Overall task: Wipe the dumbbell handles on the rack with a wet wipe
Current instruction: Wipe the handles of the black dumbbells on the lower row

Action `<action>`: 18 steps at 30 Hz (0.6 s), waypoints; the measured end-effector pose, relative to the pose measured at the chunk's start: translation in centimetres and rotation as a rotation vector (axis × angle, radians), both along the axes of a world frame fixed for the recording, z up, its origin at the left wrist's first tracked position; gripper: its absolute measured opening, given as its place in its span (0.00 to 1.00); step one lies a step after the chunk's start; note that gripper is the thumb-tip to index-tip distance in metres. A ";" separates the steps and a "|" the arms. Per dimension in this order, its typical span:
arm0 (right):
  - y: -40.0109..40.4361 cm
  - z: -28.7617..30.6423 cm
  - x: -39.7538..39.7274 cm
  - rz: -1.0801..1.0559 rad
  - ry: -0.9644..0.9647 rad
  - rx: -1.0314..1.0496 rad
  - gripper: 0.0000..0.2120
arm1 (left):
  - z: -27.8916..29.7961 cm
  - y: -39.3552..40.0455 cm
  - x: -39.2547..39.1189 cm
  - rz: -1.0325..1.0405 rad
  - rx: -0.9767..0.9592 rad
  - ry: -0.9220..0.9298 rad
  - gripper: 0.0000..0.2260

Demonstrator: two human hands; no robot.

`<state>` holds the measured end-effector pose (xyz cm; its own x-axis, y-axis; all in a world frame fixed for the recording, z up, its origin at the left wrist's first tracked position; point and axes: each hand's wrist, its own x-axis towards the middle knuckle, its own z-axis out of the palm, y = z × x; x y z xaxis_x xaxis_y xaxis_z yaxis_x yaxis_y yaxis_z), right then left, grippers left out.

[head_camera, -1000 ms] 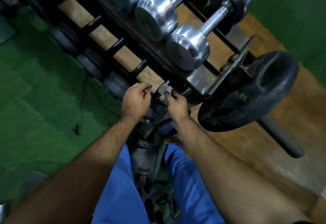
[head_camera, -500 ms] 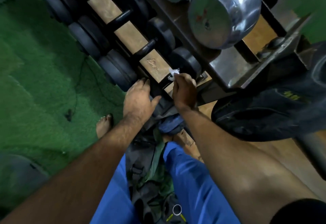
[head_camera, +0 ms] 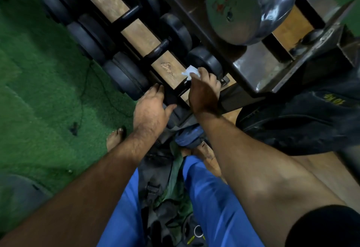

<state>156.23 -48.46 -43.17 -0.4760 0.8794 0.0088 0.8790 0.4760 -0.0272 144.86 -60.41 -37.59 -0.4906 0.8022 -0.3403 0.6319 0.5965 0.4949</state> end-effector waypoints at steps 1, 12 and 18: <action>0.1 0.1 -0.1 0.006 -0.029 -0.015 0.16 | 0.0 0.0 0.0 0.003 0.002 0.001 0.32; 2.6 2.5 -1.3 0.445 -0.384 -0.075 0.32 | -0.3 0.3 0.2 0.046 -0.023 -0.037 0.33; 3.4 3.7 0.1 0.595 -0.300 -0.061 0.19 | 0.0 0.5 0.1 0.062 -0.051 -0.045 0.33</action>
